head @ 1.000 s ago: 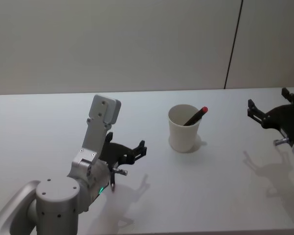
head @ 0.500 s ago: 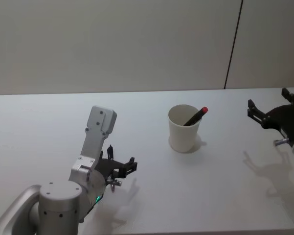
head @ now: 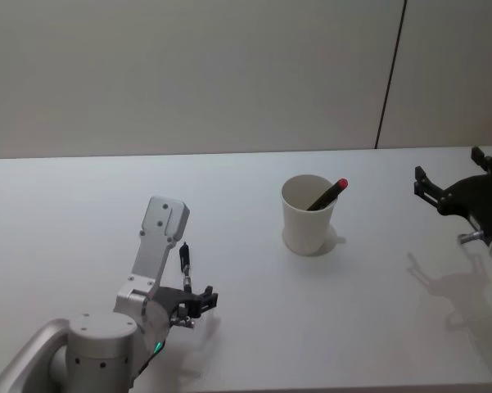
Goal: Place the pen into the pen holder.
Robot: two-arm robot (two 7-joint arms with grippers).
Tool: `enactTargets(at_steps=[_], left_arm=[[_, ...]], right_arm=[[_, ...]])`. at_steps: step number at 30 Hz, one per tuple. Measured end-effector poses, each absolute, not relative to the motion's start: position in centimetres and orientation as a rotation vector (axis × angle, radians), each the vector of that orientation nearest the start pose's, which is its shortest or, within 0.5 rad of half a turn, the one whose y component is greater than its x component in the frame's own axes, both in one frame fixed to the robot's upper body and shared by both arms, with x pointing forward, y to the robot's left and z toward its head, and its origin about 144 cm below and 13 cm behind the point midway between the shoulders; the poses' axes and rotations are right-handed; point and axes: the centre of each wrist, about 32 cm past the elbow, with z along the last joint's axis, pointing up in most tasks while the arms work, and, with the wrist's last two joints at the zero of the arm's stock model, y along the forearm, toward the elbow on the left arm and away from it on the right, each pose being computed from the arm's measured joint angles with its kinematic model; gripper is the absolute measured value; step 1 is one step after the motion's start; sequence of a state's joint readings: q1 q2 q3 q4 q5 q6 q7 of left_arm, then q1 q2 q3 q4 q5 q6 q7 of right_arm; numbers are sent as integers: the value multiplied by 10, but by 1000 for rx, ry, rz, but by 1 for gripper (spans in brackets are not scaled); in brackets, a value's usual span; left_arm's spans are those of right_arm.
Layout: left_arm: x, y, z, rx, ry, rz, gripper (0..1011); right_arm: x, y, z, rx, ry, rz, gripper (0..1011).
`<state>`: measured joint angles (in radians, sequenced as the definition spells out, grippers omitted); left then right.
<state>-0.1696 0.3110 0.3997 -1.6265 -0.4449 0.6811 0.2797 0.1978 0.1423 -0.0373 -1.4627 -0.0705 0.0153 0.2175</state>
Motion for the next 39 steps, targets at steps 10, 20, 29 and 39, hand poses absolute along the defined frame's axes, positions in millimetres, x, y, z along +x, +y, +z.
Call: enactTargets(at_steps=[10, 20, 29, 39], left_arm=[[483, 193, 1175, 546, 382, 1375, 1004], [487, 195, 1170, 540, 385, 1377, 1004], [492, 197, 1166, 537, 380, 1377, 961], [495, 197, 1161, 518, 390, 1373, 711]], right_arm=[[515, -262, 1180, -134, -207, -1337, 1001], [515, -262, 1180, -134, -207, -1337, 1001], [515, -262, 1180, -134, -207, -1337, 1001], [515, -262, 1180, -134, -207, -1337, 1002]])
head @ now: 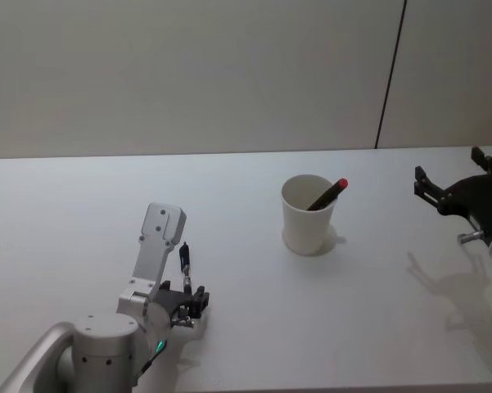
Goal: Place the pen into the pen holder.
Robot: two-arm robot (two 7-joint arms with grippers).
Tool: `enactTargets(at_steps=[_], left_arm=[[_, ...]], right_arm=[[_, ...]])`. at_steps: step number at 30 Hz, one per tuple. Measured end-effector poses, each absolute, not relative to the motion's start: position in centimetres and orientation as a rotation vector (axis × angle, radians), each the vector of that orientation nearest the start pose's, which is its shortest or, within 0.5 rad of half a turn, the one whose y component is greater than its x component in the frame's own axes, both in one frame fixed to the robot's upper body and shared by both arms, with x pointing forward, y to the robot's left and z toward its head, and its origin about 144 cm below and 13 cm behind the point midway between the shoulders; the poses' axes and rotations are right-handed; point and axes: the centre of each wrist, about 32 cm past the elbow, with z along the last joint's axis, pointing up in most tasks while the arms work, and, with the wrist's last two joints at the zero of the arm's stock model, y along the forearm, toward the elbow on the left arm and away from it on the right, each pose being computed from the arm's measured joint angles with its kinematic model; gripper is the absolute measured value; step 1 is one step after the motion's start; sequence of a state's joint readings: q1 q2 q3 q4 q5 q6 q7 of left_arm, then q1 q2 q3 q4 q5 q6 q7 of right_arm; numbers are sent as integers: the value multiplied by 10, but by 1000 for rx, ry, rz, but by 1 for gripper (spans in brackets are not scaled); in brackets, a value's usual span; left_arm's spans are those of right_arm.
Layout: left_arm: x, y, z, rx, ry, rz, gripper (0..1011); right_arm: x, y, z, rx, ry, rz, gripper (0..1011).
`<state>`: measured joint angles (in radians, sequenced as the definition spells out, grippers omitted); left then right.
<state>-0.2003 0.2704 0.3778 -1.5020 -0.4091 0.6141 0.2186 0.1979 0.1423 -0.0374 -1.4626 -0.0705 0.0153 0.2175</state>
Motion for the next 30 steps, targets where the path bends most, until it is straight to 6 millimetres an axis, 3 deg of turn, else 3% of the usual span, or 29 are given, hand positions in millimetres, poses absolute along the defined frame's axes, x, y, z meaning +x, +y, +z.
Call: enactTargets(at_steps=[4, 7, 18, 30], left_arm=[[496, 196, 1160, 513, 397, 1372, 592], [496, 196, 1158, 512, 407, 1372, 447], [496, 195, 1153, 516, 432, 1369, 136], [497, 195, 1151, 515, 443, 1370, 111]], right_arm=[[515, -262, 1180, -134, -207, -1337, 1001], [515, -262, 1180, -134, -207, -1337, 1001], [515, -262, 1180, -134, -207, -1337, 1001], [515, -262, 1180, -134, -207, -1337, 1001]])
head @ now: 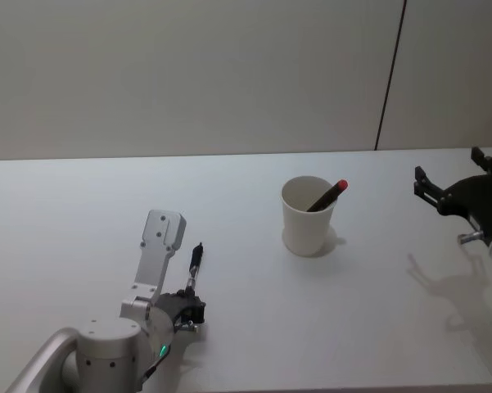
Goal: Place the pen into the pen holder.
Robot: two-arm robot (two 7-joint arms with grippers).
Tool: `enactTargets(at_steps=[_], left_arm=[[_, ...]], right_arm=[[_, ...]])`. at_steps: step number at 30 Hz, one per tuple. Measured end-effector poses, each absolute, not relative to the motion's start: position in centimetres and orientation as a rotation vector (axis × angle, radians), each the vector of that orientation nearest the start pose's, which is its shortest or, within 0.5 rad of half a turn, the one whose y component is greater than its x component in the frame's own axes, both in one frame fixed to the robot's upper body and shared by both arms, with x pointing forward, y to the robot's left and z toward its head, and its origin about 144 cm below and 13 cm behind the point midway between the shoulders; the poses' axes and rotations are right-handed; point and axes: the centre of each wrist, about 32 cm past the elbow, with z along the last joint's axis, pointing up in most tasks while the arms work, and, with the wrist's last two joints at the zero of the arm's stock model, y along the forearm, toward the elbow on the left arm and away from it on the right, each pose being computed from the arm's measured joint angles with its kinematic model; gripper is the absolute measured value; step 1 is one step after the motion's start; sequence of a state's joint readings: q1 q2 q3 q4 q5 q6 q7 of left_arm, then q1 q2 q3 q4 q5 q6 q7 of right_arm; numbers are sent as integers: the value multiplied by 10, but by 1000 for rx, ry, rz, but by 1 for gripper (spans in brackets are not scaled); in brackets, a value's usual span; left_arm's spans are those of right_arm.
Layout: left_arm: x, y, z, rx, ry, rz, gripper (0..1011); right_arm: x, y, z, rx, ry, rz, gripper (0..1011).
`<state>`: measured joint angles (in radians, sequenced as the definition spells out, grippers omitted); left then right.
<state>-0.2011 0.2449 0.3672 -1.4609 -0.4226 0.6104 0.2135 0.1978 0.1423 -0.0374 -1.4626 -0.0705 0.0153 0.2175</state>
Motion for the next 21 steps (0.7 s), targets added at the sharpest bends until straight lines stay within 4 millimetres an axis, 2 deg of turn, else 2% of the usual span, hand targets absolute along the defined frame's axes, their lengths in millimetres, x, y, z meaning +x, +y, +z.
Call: enactTargets(at_steps=[10, 21], left_arm=[[494, 197, 1151, 503, 417, 1384, 111], [486, 203, 1163, 439, 293, 1413, 111]], right_arm=[[515, -262, 1180, -134, -207, -1337, 1001], [515, -262, 1180, -134, -207, -1337, 1001]])
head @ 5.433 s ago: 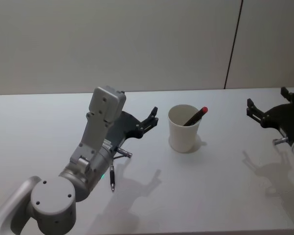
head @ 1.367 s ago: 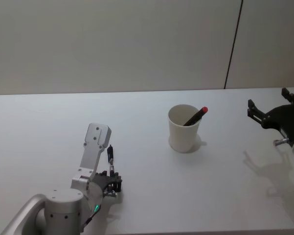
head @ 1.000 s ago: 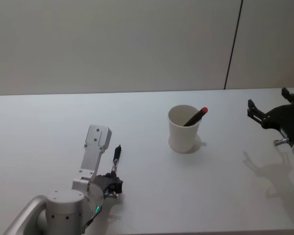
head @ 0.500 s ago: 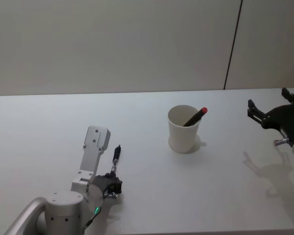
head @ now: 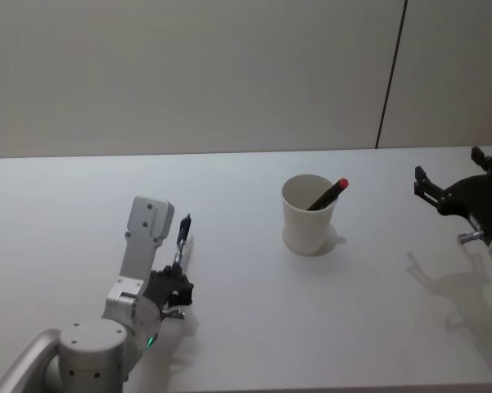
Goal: Place the pen into the pen holder.
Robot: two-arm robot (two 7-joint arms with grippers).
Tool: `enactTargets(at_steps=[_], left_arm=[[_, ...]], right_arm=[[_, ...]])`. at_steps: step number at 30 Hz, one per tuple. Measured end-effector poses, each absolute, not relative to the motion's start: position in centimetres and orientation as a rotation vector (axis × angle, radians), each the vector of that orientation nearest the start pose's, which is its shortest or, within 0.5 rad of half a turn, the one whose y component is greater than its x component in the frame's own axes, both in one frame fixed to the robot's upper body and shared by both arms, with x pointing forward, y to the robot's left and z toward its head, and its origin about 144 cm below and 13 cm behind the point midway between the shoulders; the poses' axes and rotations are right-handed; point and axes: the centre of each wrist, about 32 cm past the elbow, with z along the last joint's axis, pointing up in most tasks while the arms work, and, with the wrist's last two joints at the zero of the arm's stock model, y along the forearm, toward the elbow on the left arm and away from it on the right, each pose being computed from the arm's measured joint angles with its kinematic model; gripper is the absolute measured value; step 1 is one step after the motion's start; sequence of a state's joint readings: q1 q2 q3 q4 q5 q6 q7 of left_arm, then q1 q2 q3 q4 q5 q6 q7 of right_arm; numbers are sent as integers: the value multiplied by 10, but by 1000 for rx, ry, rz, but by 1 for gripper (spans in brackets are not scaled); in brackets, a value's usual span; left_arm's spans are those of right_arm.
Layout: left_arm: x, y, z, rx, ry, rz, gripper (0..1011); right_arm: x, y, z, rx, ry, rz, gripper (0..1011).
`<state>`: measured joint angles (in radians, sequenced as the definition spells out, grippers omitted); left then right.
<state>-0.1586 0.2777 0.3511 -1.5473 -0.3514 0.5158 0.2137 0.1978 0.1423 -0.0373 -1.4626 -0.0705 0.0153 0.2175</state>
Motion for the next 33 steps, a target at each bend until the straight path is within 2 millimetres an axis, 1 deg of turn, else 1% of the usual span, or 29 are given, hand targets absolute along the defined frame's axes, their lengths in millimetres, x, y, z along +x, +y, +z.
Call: enactTargets(at_steps=[10, 18, 26, 33], left_arm=[[475, 209, 1173, 377, 182, 1387, 111], [469, 218, 1179, 318, 86, 1315, 111], [469, 226, 1184, 260, 3, 1220, 111], [473, 231, 1189, 213, -69, 1118, 111]], right_arm=[[515, -262, 1180, -134, -207, -1337, 1001], [515, -262, 1180, -134, -207, -1337, 1001], [515, -262, 1180, -134, -207, -1337, 1001], [515, -262, 1180, -134, -207, -1337, 1001]])
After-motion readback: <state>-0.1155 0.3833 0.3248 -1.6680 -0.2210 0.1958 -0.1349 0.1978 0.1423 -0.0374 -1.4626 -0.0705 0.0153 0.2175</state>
